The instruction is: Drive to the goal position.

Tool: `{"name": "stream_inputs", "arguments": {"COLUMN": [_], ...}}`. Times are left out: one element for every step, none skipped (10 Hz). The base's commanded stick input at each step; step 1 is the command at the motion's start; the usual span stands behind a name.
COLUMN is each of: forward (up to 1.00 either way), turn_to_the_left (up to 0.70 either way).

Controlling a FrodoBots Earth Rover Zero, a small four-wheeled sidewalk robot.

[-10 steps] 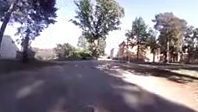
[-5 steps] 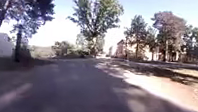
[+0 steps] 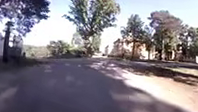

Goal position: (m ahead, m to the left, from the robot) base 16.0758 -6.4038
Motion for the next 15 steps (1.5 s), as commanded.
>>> {"name": "stream_inputs", "arguments": {"forward": [0.7,0.7,0.7,0.7,0.7,0.7,0.7,0.7,0.7,0.7,0.7,0.7,0.7,0.7,0.7], "turn_to_the_left": [0.0,0.0,0.0,0.0,0.0,0.0,0.0,0.0,0.0,0.0,0.03,0.1,0.14,0.14,0.14]}}
